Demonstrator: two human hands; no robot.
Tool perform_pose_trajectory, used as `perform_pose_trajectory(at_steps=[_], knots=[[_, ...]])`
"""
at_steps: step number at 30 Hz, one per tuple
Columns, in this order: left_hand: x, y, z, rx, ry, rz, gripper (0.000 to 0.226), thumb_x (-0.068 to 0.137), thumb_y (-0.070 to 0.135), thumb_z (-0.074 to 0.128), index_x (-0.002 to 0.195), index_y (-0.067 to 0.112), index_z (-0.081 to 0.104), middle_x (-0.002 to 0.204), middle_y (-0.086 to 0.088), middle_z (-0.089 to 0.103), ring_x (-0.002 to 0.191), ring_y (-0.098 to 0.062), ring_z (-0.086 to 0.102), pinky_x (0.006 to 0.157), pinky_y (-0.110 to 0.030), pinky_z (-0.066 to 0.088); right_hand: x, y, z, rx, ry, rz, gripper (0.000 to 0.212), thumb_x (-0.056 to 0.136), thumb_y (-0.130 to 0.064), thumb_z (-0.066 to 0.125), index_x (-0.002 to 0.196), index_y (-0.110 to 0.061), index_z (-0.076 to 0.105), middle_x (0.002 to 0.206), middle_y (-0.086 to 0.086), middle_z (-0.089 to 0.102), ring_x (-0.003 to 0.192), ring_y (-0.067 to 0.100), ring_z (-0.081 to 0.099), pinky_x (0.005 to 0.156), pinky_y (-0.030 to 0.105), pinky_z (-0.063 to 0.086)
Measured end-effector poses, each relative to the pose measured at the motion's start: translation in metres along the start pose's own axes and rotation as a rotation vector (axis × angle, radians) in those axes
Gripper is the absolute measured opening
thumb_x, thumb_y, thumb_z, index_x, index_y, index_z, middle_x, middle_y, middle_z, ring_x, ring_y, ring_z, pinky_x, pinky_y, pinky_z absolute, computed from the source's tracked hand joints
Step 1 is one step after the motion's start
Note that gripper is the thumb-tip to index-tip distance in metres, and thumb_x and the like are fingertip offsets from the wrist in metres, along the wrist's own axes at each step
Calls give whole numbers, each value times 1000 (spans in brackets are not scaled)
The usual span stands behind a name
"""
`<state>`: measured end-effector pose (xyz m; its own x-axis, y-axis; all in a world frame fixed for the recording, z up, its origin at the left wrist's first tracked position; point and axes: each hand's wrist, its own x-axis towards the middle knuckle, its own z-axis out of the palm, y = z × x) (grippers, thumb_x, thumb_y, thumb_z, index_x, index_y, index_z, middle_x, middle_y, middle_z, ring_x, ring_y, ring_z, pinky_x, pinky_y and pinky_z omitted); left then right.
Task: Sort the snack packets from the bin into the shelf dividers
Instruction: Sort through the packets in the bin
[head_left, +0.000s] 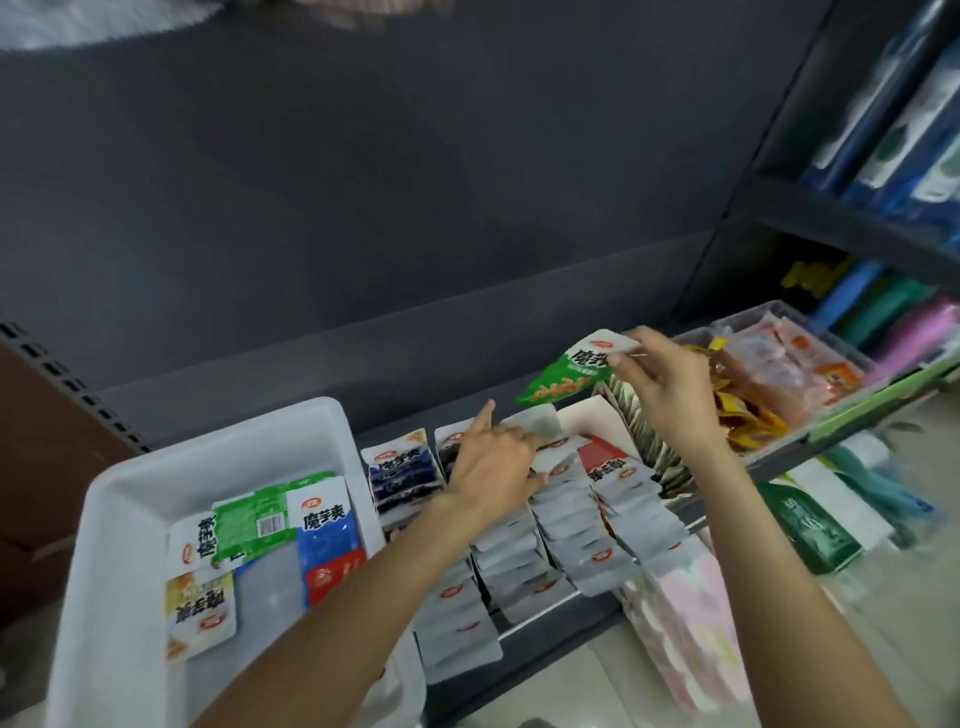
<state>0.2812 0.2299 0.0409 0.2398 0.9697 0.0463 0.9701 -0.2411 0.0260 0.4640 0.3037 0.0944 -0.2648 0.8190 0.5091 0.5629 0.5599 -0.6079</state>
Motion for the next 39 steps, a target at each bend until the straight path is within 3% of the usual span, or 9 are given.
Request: perform_pose_trajectory(at_steps=[7, 10, 16, 19, 22, 27, 30, 33, 39], knots=[[-14, 2, 18, -55, 163, 63, 21, 89, 26, 52, 100, 25, 70, 88, 5, 72, 86, -14, 64, 101, -33, 23, 9, 1, 44, -354, -406, -125, 5, 85, -15, 63, 85, -19, 60, 64, -3, 59, 67, 28, 60, 54, 30, 39], [-15, 0, 18, -66, 186, 74, 18, 89, 24, 54, 96, 25, 71, 84, 7, 72, 83, -14, 63, 100, -36, 32, -3, 10, 67, -498, -512, -93, 10, 85, -18, 57, 87, -26, 64, 78, 3, 63, 81, 29, 62, 69, 34, 47], [-15, 0, 20, -46, 228, 96, 17, 89, 26, 56, 98, 27, 70, 87, 9, 71, 88, -14, 63, 105, -35, 23, -16, 7, 74, -658, -606, -144, 29, 88, -18, 52, 107, -32, 70, 100, 4, 53, 100, 23, 48, 88, 28, 34], [-26, 0, 17, -110, 329, 97, 25, 89, 30, 49, 106, 25, 68, 94, 9, 71, 94, -14, 61, 104, -35, 26, -19, 11, 75, -628, -537, -126, 24, 87, -24, 55, 101, -32, 73, 92, 1, 64, 101, 22, 49, 88, 32, 31], [-56, -12, 2, -228, 550, 18, 29, 90, 33, 49, 109, 23, 68, 97, 10, 70, 96, -11, 55, 96, -31, 32, -26, 3, 71, -377, -328, -123, 22, 83, -13, 67, 103, -22, 73, 92, 0, 73, 103, 25, 54, 88, 37, 41], [-136, -75, -2, -269, 841, -318, 22, 90, 25, 50, 93, 14, 69, 83, 4, 66, 84, -11, 51, 78, -24, 34, -48, -81, 69, 107, -159, -95, 20, 93, -17, 58, 108, -17, 70, 95, -6, 69, 98, 11, 59, 81, 17, 43], [-188, -114, 12, -234, 764, -590, 25, 88, 27, 46, 88, 11, 65, 82, -2, 65, 78, -17, 51, 73, -23, 31, -65, -132, 99, 262, -269, -183, 25, 93, -25, 50, 108, -18, 69, 94, -9, 70, 86, 6, 63, 76, 20, 50], [-227, -144, 37, -255, 598, -800, 31, 82, 29, 43, 94, 11, 65, 93, -6, 66, 81, -30, 56, 73, -35, 42, -79, -167, 149, 305, -480, -238, 25, 92, -23, 50, 107, -18, 70, 101, -5, 72, 87, 9, 65, 76, 31, 55], [-254, -164, 79, -406, 179, -1078, 45, 84, 16, 60, 128, 7, 52, 129, -15, 53, 115, -36, 49, 95, -41, 39, -98, -200, 260, 7, -871, -245, 33, 95, -10, 48, 126, -13, 59, 126, 4, 60, 114, 20, 55, 95, 30, 43]])
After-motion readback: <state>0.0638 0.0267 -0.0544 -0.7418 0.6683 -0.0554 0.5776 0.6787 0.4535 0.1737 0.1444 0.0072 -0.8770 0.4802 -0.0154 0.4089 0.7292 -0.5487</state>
